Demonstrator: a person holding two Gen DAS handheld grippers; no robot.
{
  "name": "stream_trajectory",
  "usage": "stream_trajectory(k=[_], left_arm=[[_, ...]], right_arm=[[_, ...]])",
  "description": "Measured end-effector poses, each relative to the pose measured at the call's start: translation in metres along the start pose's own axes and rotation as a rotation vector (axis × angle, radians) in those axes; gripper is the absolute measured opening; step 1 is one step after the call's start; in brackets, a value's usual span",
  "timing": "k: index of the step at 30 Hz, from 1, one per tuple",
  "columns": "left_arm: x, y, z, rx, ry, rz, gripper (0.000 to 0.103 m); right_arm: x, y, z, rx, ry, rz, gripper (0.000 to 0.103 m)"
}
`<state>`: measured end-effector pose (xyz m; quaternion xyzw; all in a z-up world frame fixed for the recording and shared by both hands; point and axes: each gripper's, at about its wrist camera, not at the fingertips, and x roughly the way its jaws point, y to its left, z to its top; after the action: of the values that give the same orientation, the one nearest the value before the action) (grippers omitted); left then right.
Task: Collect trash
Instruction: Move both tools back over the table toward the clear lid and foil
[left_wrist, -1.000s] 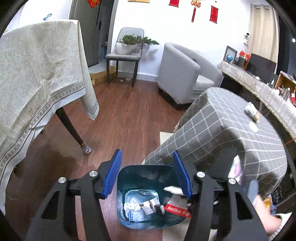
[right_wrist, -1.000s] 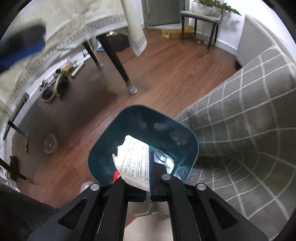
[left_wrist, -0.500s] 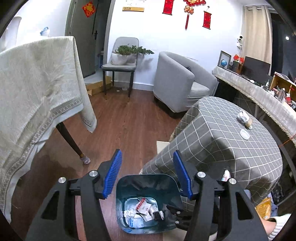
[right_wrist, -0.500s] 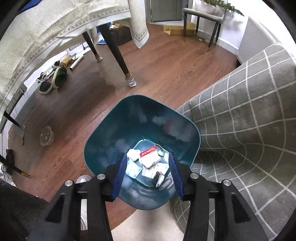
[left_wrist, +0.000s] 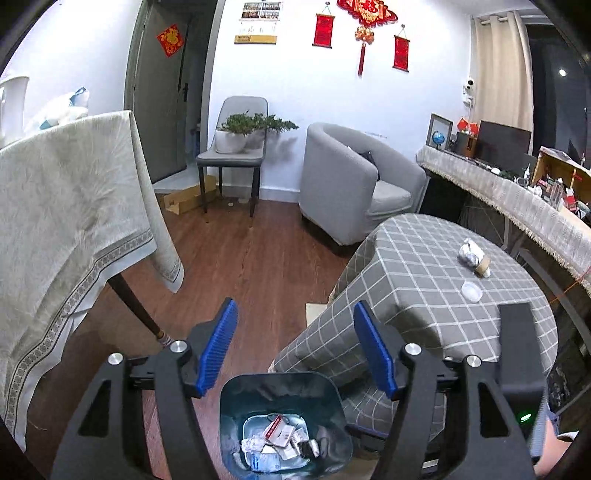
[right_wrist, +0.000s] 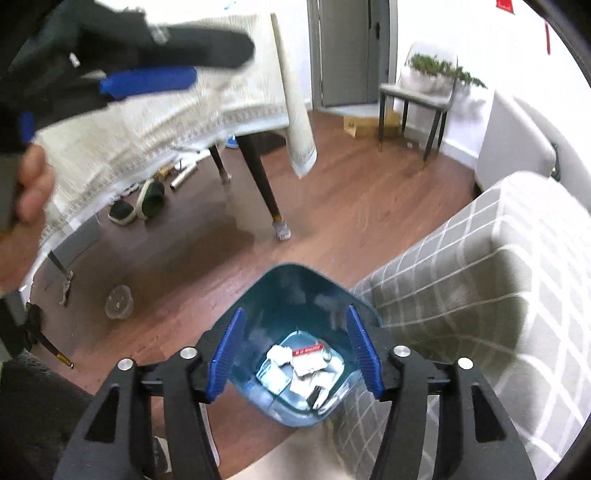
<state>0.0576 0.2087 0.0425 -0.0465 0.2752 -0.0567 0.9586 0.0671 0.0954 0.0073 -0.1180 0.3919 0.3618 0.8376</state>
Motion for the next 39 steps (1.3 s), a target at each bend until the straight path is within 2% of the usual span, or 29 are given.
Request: stream_trajectory(k=[4,7,16,31,39], left_arm=[[0.001,-0.017,0.003,0.013,-0.017,-0.008,0.069],[0.004,-0.029,0.005,0.022,-0.018,-0.032,0.075],[0.019,-0.068,0.007,0.024,-0.008,-0.103,0.082],[0.050,-0.141,0.001,0.138,0.040,-0.205,0.083],[0.077,-0.172,-0.001,0.181,0.078,-0.263,0.083]], right_arm=[[-0.027,-0.016,0.002,0.023,-0.067,-0.029,0.065],[-0.043,-0.032,0.001,0.043,-0.096,-0.062,0.069],[-0.080,-0.081,-0.013,0.101,-0.135,-0.147,0.075],[-0.126,-0.157,-0.040,0.194,-0.168,-0.260,0.076],[-0.139,-0.199,-0.051,0.243,-0.165,-0.281,0.076]])
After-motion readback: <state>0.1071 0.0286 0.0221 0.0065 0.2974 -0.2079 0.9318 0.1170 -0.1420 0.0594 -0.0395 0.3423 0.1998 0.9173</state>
